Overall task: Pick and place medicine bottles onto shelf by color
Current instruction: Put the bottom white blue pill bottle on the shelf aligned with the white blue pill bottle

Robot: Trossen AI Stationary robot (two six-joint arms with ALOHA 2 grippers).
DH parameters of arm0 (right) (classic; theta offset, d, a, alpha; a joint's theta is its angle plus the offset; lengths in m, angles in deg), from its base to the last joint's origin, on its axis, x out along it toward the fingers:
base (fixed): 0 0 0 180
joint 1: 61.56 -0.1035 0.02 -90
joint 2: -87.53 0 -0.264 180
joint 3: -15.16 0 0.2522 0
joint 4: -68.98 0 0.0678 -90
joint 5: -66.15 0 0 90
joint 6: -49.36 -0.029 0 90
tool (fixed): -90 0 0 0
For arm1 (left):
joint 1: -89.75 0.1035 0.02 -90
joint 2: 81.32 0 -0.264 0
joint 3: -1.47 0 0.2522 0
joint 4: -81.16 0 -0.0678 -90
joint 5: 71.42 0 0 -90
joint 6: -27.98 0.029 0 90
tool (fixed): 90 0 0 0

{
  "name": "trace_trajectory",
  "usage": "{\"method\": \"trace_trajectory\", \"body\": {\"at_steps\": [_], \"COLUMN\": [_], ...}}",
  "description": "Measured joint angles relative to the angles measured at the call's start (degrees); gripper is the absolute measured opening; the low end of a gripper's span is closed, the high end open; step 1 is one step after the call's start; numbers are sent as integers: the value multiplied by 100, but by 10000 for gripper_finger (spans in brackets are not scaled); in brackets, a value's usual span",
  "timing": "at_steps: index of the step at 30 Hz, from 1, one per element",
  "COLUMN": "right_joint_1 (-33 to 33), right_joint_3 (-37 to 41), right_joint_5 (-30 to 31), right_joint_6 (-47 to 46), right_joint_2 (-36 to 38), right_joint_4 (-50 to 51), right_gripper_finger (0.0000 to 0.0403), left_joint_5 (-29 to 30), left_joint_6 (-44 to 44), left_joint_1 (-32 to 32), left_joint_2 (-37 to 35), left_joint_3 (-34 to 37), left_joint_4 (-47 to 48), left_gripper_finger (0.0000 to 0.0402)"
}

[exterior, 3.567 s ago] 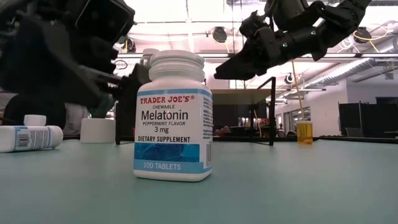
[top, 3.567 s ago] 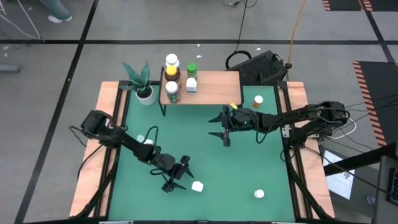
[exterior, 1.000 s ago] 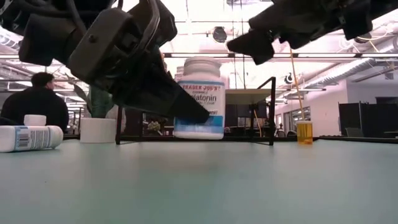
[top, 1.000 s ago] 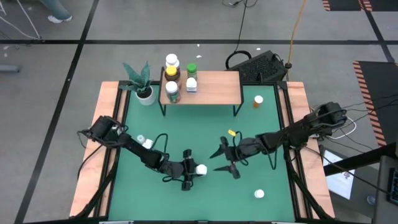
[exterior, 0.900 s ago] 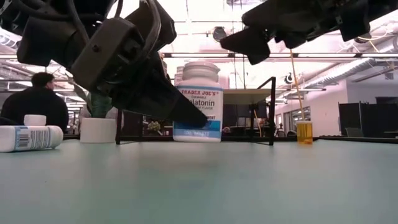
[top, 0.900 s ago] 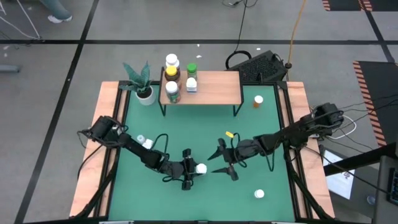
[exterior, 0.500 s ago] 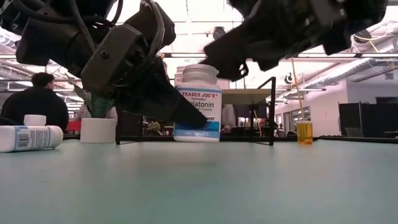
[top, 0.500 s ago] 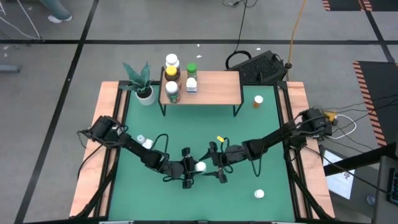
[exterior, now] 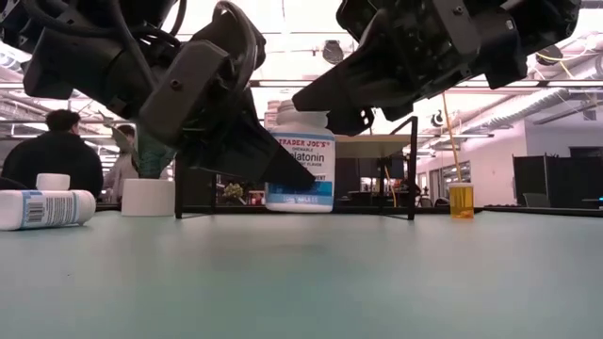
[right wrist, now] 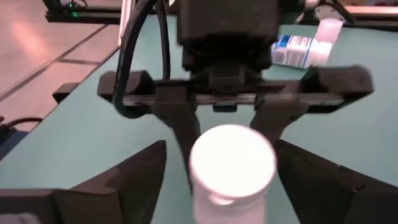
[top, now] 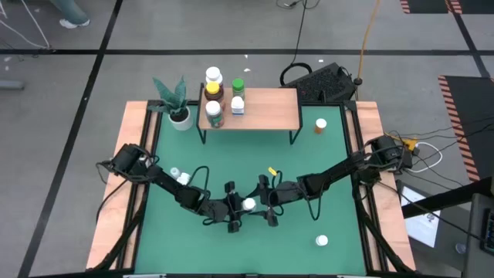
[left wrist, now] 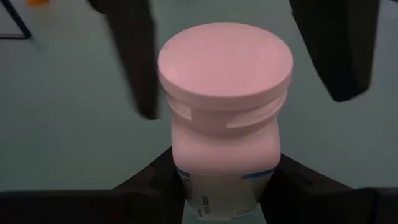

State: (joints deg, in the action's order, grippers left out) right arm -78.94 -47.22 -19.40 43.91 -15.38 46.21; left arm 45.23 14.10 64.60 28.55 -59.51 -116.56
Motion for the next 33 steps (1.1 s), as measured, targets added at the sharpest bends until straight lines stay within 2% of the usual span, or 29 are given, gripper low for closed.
{"method": "trace_trajectory", "body": {"at_steps": [13, 19, 23, 33], "right_joint_1": [96, 125, 127, 131], "right_joint_3": [1, 0, 0, 4], "right_joint_5": [14, -14, -15, 15], "right_joint_6": [-4, 2, 14, 151], "right_joint_2": [7, 11, 9, 94], "right_joint_4": [175, 178, 168, 342], "right_gripper_finger": [187, 173, 180, 182], "left_joint_5": [52, 60, 60, 53], "left_joint_6": [-60, -226, -420, -878], "left_joint_1": [0, 4, 11, 31], "left_joint_2": [5, 11, 11, 4], "left_joint_3": [1, 2, 2, -4], "left_joint_4": [-178, -206, -180, 104], "left_gripper_finger": [155, 160, 187, 287]}}
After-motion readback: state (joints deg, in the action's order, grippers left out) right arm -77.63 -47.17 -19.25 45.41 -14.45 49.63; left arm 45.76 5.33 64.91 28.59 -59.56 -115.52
